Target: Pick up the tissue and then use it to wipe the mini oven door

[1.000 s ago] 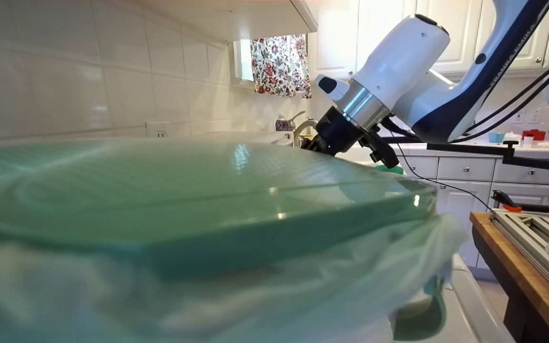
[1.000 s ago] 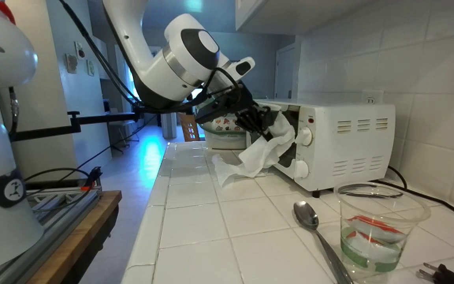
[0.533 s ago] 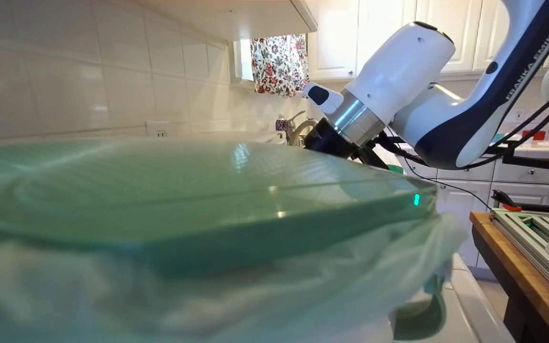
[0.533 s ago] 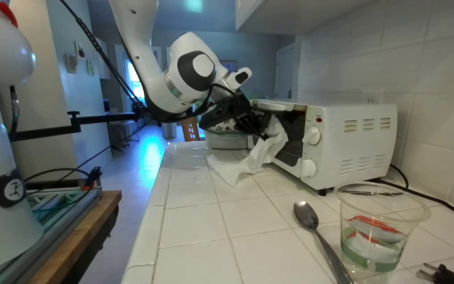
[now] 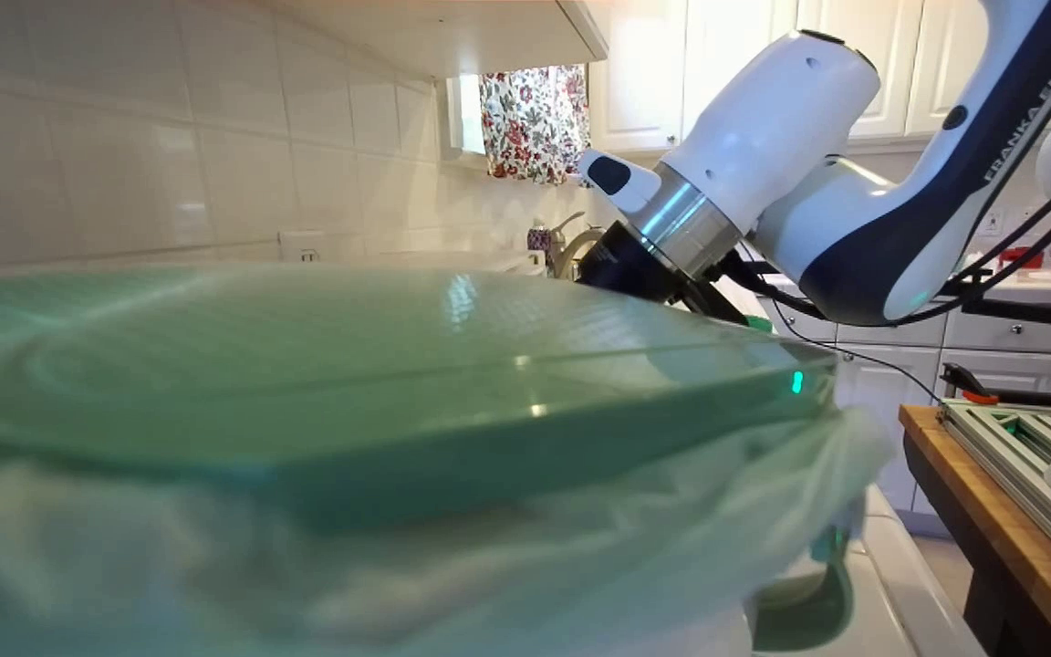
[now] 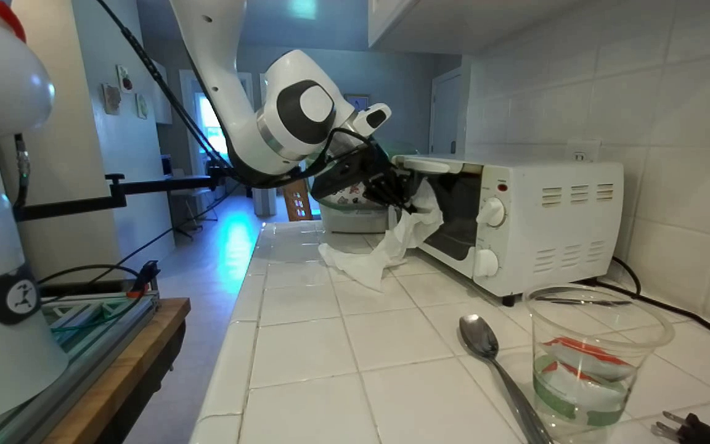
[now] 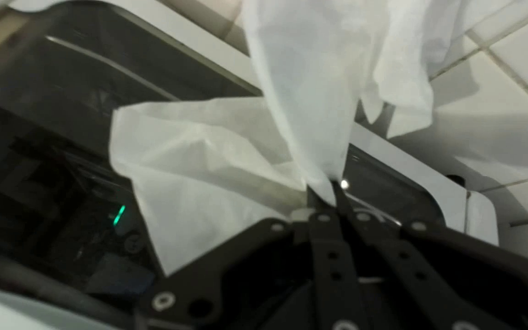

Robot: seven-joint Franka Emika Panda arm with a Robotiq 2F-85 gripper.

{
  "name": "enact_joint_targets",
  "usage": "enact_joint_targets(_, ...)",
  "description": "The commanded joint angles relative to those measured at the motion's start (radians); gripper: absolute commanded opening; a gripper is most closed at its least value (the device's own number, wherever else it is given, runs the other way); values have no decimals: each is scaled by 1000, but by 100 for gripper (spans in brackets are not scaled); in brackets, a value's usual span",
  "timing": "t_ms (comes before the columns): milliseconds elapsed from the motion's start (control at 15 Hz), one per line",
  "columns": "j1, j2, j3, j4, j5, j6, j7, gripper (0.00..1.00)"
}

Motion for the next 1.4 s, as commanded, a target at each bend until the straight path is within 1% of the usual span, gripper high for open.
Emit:
enact_joint_targets(0, -7, 41, -70, -39, 55, 61, -82, 0)
enact_joint_targets(67, -17, 34, -105, -42, 17, 68, -38, 0)
enact_joint_targets(200, -18, 37, -172, -51, 21, 60, -37, 0)
enact_joint_targets(333, -23, 38, -215, -53, 19, 57, -31, 0)
enact_joint_targets(400, -23, 36, -223, -51, 15, 59, -29, 0)
enact_joint_targets(467, -24, 35, -220, -48, 10, 65, -27, 0)
enact_joint_targets(600, -14, 40, -191, -46, -2, 63, -26, 0)
enact_joint_targets(867, 2, 34, -95, -36, -18, 74, -24, 0)
enact_joint_targets(1000, 21, 37, -68, -30, -19, 74, -29, 0)
enact_joint_targets(1067, 19, 37, -51, -26, -22, 77, -30, 0)
enact_joint_targets(1133, 33, 37, -53, -24, -19, 77, -35, 0)
enact_joint_targets(1333, 34, 46, -64, -35, -19, 74, -37, 0)
